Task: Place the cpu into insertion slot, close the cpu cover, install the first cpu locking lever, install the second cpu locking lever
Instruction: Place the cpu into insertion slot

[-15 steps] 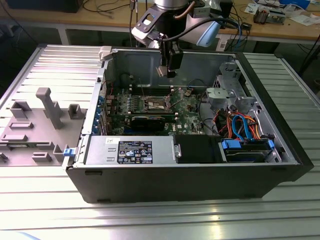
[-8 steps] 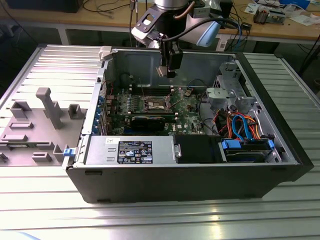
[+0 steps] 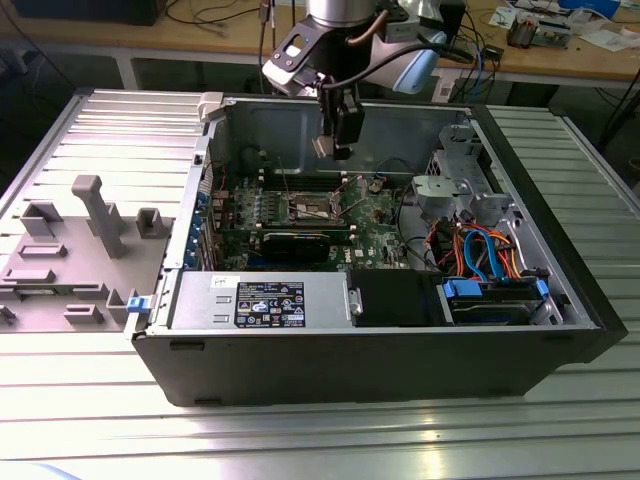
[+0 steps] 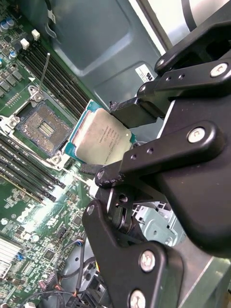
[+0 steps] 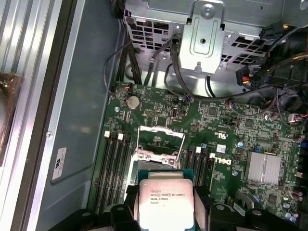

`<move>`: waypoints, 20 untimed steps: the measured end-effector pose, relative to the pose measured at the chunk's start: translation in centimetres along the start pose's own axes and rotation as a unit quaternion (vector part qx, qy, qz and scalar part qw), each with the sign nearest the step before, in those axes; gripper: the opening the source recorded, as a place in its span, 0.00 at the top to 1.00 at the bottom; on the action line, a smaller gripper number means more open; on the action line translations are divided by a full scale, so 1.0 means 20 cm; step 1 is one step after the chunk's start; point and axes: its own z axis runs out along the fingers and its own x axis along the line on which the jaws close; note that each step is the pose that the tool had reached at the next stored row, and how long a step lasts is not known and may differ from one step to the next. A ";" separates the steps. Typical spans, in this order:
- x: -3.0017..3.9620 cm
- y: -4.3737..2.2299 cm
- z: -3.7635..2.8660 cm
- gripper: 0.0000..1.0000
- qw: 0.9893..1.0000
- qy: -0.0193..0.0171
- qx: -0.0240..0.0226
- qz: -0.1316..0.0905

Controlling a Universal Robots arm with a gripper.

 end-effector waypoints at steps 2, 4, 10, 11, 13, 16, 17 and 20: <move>0.000 -0.002 0.026 0.46 1.000 -0.001 0.000 0.020; 0.001 -0.006 0.044 0.46 0.999 -0.003 0.000 0.033; 0.003 -0.021 0.057 0.46 0.999 -0.006 0.000 0.035; 0.003 -0.021 0.057 0.46 0.999 -0.006 0.000 0.035; 0.003 -0.021 0.058 0.46 0.999 -0.006 0.000 0.035; 0.003 -0.021 0.063 0.46 0.999 -0.006 0.000 0.035; 0.003 -0.021 0.065 0.46 0.999 -0.006 0.000 0.035; 0.003 -0.022 0.068 0.46 0.999 -0.006 0.000 0.035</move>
